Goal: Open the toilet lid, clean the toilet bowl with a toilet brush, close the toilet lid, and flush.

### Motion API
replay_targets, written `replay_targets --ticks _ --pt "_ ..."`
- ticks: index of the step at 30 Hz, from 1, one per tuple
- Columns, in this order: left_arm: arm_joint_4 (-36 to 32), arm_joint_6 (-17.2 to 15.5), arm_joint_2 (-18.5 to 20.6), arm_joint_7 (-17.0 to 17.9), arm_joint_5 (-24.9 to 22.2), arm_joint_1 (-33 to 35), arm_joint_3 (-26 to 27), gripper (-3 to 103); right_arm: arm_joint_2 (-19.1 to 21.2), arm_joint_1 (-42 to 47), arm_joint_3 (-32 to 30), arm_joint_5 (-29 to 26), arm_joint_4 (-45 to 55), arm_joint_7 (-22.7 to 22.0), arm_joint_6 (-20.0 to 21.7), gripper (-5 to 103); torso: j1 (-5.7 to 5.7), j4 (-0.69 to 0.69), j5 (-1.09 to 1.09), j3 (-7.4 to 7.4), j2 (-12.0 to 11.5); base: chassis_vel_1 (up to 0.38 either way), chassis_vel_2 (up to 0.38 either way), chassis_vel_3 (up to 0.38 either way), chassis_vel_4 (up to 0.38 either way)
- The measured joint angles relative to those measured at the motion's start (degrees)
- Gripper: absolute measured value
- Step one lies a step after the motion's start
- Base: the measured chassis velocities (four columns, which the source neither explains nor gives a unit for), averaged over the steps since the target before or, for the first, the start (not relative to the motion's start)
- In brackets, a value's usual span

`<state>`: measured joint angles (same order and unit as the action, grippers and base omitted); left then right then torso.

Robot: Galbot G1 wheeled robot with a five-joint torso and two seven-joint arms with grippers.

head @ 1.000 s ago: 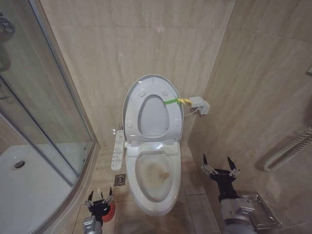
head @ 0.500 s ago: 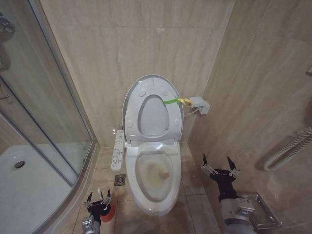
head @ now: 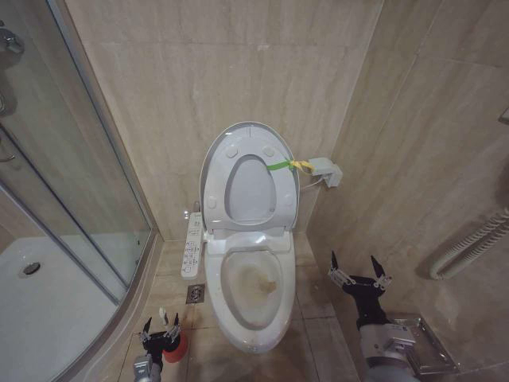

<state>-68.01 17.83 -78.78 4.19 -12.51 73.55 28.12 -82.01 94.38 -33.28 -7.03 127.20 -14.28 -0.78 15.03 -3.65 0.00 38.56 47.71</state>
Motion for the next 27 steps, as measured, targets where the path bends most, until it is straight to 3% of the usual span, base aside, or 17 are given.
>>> replay_targets --ticks 8,9,15,16,23,24,27 --pt "1.66 1.66 0.00 -0.87 1.91 -1.30 -0.10 93 0.00 0.00 0.00 0.00 0.00 0.00 0.00 100 0.00 0.00 0.00 0.00 0.00 0.000 0.000 0.000 0.000" --pt "1.74 1.87 -0.03 -1.07 2.14 -1.39 -0.07 70 0.00 0.00 0.00 0.00 0.00 0.00 0.00 100 0.00 0.00 0.00 0.00 0.00 0.000 0.000 0.000 0.000" --pt "1.76 2.73 -0.18 -2.11 3.08 -1.44 0.03 70 0.00 0.00 0.00 0.00 0.00 0.00 0.00 100 0.00 0.00 0.00 0.00 0.00 0.000 0.000 0.000 0.000" --pt "1.92 2.85 -0.20 -2.21 3.13 -1.49 0.08 43 0.00 0.00 0.00 0.00 0.00 0.00 0.00 100 0.00 0.00 0.01 0.00 0.00 0.000 0.000 0.000 0.000" --pt "2.61 3.16 -0.26 -2.46 3.28 -1.61 0.27 43 0.00 0.00 0.00 0.00 0.00 0.00 0.00 100 0.00 0.01 0.01 0.00 0.00 0.000 0.000 0.000 0.000" --pt "2.76 3.28 -0.30 -2.56 3.29 -1.61 0.28 22 0.00 0.00 0.00 0.00 0.00 0.00 0.00 100 0.00 0.01 0.00 0.00 0.00 0.000 0.000 0.000 0.000" --pt "3.11 3.74 -0.33 -2.87 3.35 -1.63 0.48 22 0.00 0.00 0.00 0.00 0.00 0.00 0.00 100 0.00 0.00 0.01 0.00 0.00 0.000 0.000 0.000 0.000"
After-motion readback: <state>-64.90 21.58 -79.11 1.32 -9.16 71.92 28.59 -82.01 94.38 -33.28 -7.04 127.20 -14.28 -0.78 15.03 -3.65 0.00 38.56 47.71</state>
